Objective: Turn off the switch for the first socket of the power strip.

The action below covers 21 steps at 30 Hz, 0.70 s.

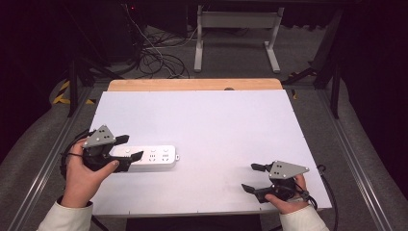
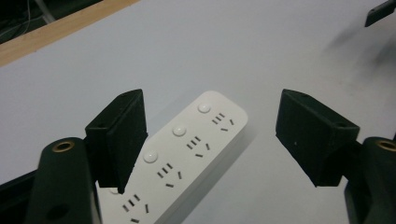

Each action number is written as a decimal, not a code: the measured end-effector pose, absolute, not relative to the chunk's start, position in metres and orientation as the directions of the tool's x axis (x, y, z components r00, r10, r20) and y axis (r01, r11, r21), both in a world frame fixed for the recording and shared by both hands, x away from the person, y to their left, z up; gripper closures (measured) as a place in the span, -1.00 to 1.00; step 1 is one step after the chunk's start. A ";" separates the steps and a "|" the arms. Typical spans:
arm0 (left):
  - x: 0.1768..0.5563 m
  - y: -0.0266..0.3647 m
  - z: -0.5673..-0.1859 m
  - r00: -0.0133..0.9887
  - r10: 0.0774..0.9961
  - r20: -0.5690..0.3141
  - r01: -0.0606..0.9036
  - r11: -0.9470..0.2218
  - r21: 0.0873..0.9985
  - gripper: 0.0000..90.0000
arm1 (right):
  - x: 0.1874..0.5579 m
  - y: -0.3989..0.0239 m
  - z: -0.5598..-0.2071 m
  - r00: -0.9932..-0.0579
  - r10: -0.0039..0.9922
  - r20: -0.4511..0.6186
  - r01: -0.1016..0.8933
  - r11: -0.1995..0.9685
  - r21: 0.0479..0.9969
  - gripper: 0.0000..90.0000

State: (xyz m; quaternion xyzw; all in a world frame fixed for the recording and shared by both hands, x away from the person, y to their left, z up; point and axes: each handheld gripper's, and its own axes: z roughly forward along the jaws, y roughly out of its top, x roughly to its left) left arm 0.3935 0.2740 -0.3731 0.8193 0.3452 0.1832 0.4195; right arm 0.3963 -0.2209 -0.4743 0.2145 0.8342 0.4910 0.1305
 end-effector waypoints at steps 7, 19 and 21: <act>0.376 0.266 -0.383 0.725 0.688 0.026 0.342 -0.393 0.854 -0.58 | 0.396 -0.221 -0.474 -0.877 0.481 -0.004 0.227 0.420 0.879 -0.50; 0.367 0.268 -0.406 0.771 0.637 -0.001 0.268 -0.322 0.908 -0.60 | 0.395 -0.222 -0.473 -0.879 0.476 0.001 0.223 0.410 0.884 -0.51; 0.366 0.269 -0.412 0.771 0.637 0.004 0.251 -0.309 0.917 -0.61 | 0.395 -0.222 -0.473 -0.880 0.476 0.001 0.223 0.410 0.884 -0.51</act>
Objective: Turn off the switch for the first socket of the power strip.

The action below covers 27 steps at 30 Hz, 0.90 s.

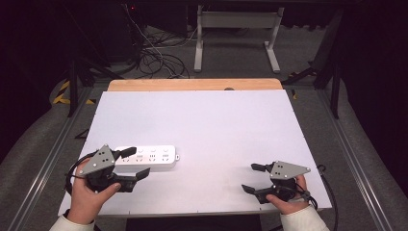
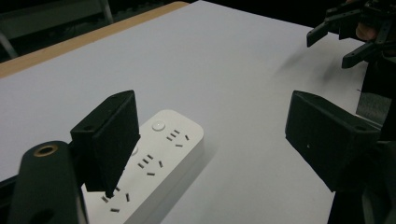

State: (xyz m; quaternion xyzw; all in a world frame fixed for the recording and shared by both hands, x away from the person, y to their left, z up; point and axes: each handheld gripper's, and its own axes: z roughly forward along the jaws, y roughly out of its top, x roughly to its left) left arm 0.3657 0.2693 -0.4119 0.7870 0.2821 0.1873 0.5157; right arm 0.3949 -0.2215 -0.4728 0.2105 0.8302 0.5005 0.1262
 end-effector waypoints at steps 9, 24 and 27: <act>0.362 0.270 -0.437 0.794 0.608 -0.023 0.217 -0.248 0.944 -0.65 | 0.394 -0.222 -0.473 -0.881 0.473 0.003 0.222 0.408 0.885 -0.52; 0.359 0.269 -0.472 0.766 0.643 0.015 0.239 -0.306 0.922 -0.62 | 0.394 -0.222 -0.473 -0.882 0.472 0.001 0.222 0.412 0.884 -0.52; 0.359 0.269 -0.476 0.771 0.636 0.010 0.248 -0.314 0.916 -0.60 | 0.395 -0.222 -0.473 -0.881 0.472 0.002 0.223 0.412 0.883 -0.52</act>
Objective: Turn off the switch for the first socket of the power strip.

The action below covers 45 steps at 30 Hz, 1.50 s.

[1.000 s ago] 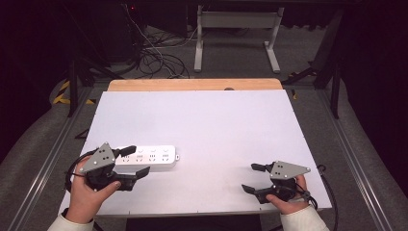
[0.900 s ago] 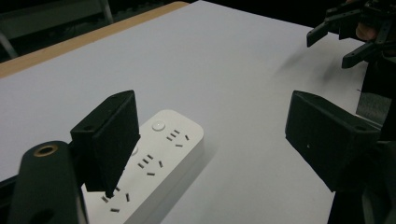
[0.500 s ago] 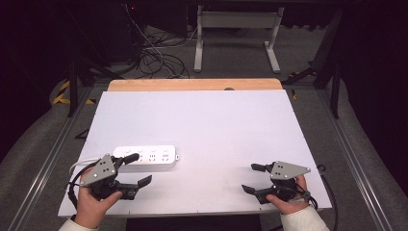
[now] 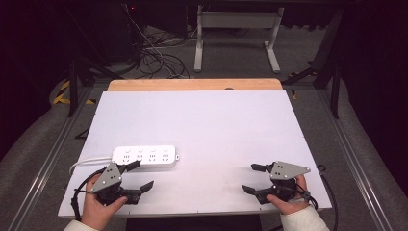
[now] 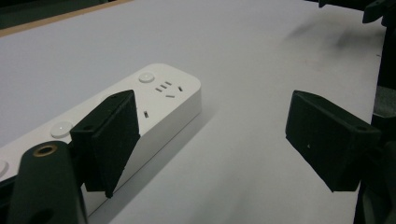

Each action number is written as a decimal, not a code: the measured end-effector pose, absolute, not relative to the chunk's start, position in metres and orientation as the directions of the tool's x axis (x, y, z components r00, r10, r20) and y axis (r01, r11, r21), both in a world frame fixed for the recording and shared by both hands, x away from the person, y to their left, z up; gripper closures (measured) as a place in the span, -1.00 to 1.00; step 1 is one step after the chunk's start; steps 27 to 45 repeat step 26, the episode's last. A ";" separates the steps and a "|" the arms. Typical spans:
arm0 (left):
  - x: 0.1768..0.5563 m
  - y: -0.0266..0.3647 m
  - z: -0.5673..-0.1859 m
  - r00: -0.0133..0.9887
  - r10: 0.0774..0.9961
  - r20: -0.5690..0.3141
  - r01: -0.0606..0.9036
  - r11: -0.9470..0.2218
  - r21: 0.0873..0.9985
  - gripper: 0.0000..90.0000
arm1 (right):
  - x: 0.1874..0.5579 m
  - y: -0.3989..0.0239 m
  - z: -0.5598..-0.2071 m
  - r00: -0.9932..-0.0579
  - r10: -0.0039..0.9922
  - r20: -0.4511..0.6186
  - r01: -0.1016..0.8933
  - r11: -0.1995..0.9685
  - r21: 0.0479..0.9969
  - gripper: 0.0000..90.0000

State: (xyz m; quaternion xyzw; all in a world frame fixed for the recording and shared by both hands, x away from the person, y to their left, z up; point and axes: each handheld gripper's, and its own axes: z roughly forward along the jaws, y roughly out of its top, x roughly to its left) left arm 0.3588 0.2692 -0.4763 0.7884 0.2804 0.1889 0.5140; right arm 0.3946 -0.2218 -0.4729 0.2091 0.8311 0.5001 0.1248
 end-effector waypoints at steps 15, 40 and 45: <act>0.355 0.274 -0.480 0.764 0.643 -0.051 0.291 -0.274 0.917 -0.57 | 0.395 -0.222 -0.473 -0.882 0.472 0.006 0.227 0.412 0.882 -0.52; 0.354 0.273 -0.478 0.763 0.646 0.001 0.255 -0.302 0.919 -0.57 | 0.396 -0.222 -0.474 -0.882 0.472 0.006 0.227 0.414 0.881 -0.52; 0.354 0.273 -0.478 0.763 0.646 0.001 0.255 -0.302 0.919 -0.57 | 0.396 -0.222 -0.474 -0.882 0.472 0.006 0.227 0.414 0.881 -0.52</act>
